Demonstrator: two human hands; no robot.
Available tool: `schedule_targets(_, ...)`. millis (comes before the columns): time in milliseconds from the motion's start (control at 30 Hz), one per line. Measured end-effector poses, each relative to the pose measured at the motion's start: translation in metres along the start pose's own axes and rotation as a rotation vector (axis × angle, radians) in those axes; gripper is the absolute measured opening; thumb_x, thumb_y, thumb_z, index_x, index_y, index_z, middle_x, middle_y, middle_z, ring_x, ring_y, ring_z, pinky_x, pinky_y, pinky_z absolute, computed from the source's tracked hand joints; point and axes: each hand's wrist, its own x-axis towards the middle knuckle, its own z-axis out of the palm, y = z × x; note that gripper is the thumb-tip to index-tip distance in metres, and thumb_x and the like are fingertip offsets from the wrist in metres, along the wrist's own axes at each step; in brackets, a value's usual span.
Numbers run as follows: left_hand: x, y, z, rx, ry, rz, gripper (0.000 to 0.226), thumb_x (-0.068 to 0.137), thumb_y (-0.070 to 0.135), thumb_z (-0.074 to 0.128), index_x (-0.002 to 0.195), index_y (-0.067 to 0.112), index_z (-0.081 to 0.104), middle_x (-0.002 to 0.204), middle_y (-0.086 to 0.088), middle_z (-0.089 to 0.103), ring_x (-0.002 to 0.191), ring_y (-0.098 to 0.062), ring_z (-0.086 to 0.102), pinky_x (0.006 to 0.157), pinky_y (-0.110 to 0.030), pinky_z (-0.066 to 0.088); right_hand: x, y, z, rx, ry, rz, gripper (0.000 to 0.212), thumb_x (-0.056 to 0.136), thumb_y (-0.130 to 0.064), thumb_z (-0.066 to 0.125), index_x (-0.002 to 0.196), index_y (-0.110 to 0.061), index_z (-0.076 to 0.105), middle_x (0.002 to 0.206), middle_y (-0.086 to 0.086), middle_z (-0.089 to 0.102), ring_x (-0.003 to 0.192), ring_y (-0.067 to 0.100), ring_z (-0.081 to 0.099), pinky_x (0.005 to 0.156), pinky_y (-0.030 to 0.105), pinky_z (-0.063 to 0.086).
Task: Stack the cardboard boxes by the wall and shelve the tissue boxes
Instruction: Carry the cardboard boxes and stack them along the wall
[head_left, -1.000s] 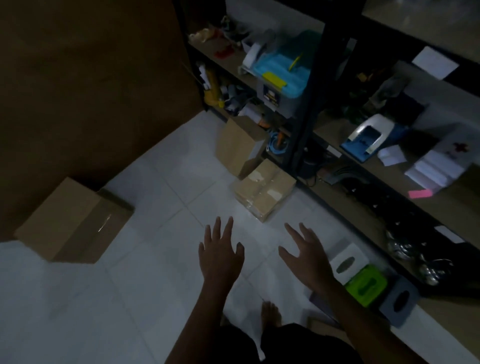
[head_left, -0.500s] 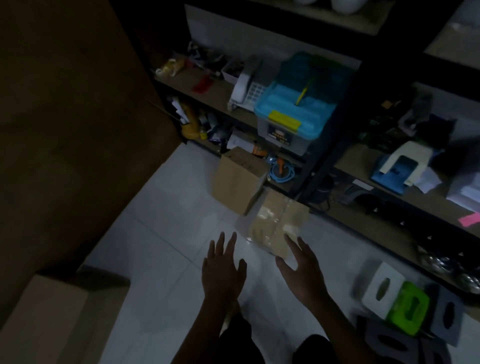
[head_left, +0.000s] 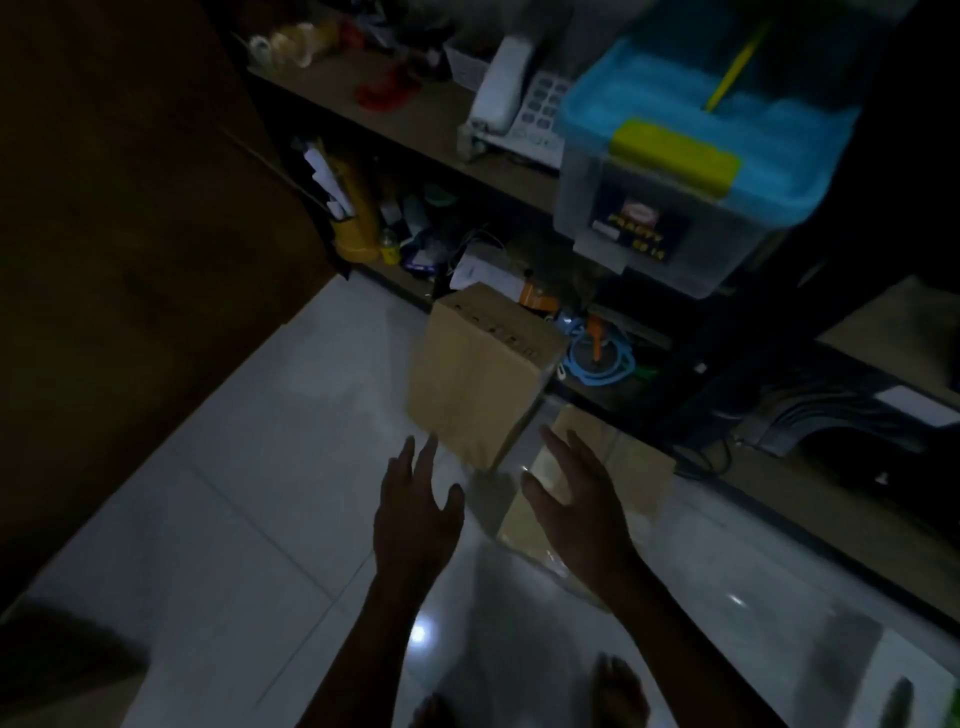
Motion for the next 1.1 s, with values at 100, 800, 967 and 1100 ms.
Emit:
schedule_targets(100, 0.056, -0.026, 0.047, -0.03, 0.08, 0.06, 0.072, 0.099, 0.036, 0.058, 0.161, 0.037, 0.02, 0.169, 0.004, 0.016, 0.155, -0.024, 0.017, 0.121, -0.049, 0.028, 0.059, 0.045, 0.025, -0.039, 0.041, -0.109, 0.062, 0.095, -0.044, 0.062, 0.148, -0.051, 0.031, 0.165, -0.007, 0.019, 0.152, 0.015, 0.014, 0.111, 0.029, 0.026)
schedule_targets(800, 0.269, -0.099, 0.137, -0.281, 0.467, 0.276, 0.056, 0.098, 0.028, 0.065, 0.15, 0.025, 0.045, 0.15, -0.01, 0.044, 0.131, -0.029, 0.049, 0.108, -0.045, 0.044, 0.256, 0.126, 0.123, 0.087, 0.739, -0.55, 0.023, 0.081, -0.022, 0.078, 0.1, -0.016, 0.065, 0.114, 0.002, 0.044, 0.107, 0.02, 0.046, 0.092, 0.033, 0.043)
schedule_targets(967, 0.287, -0.107, 0.144, -0.452, 0.461, 0.112, 0.062, 0.1, 0.038, 0.061, 0.155, 0.027, 0.037, 0.157, -0.009, 0.037, 0.136, -0.031, 0.045, 0.108, -0.046, 0.042, 0.254, 0.155, 0.15, 0.339, 0.738, -0.283, 0.084, 0.075, -0.033, 0.087, 0.145, -0.019, 0.043, 0.147, 0.009, 0.032, 0.127, 0.022, 0.044, 0.099, 0.036, 0.047)
schedule_targets(1100, 0.305, -0.119, 0.151, -0.503, 0.445, 0.073, 0.069, 0.099, 0.048, 0.059, 0.158, 0.028, 0.03, 0.162, -0.007, 0.03, 0.142, -0.029, 0.04, 0.113, -0.043, 0.036, 0.258, 0.191, 0.18, 0.394, 0.508, -0.118, 0.102, 0.069, -0.068, 0.077, 0.151, -0.021, 0.037, 0.151, 0.008, 0.036, 0.134, 0.029, 0.045, 0.103, 0.051, 0.049)
